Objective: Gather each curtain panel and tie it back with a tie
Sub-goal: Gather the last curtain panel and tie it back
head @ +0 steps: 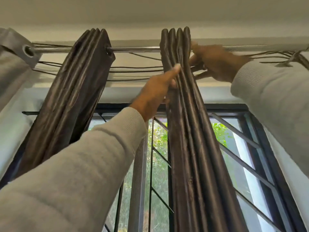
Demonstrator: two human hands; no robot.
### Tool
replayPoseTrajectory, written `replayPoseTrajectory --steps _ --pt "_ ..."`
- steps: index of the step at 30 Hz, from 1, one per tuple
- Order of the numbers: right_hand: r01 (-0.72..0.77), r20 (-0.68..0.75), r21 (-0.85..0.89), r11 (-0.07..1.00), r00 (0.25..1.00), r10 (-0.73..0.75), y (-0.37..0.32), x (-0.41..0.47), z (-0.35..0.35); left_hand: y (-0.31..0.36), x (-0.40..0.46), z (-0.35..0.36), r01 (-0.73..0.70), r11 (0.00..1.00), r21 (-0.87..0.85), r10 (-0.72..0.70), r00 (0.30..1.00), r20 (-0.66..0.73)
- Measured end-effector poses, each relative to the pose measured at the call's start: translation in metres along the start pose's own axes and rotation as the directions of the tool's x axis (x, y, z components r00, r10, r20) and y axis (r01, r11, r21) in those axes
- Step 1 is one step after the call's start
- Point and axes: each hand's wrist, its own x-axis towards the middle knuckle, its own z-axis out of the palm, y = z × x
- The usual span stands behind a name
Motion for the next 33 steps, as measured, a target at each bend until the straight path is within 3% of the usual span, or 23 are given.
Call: replayPoseTrajectory --steps 4,8,12,17,22,25,29,33 --pt "0.016 -0.068 0.194 0.981 0.998 -0.002 0.004 0.006 0.011 0.002 0.017 -0.006 -0.014 0.992 -0.124 0.000 0.993 -0.114" --pt "0.065 -0.052 0.244 0.968 0.997 -0.054 0.008 0.011 0.027 0.006 0.033 0.000 -0.042 0.984 -0.175 0.019 0.991 -0.136" --pt "0.060 0.063 0.280 0.958 0.995 -0.081 0.014 0.020 0.044 -0.002 0.049 0.010 0.011 0.974 -0.227 -0.033 0.995 -0.094" --pt "0.036 0.058 0.267 0.963 0.997 -0.053 0.031 0.014 0.036 -0.023 0.052 -0.001 0.009 0.988 -0.156 -0.013 1.000 -0.023" --pt "0.098 0.012 0.352 0.931 0.994 -0.109 0.062 -0.015 0.053 -0.046 -0.001 0.009 0.001 0.996 -0.086 0.002 1.000 0.026" --pt "0.096 -0.053 0.402 0.910 0.995 -0.082 0.079 -0.053 0.076 -0.058 -0.046 0.020 0.025 0.992 -0.122 -0.028 0.999 -0.019" --pt "0.203 -0.240 0.309 0.929 0.962 -0.130 0.086 -0.128 0.106 -0.071 -0.103 0.033 0.046 0.980 -0.193 -0.067 0.992 -0.103" --pt "0.168 -0.202 0.351 0.921 0.974 -0.101 0.101 -0.203 0.125 -0.089 -0.168 0.049 0.078 0.961 -0.266 -0.115 0.985 -0.127"
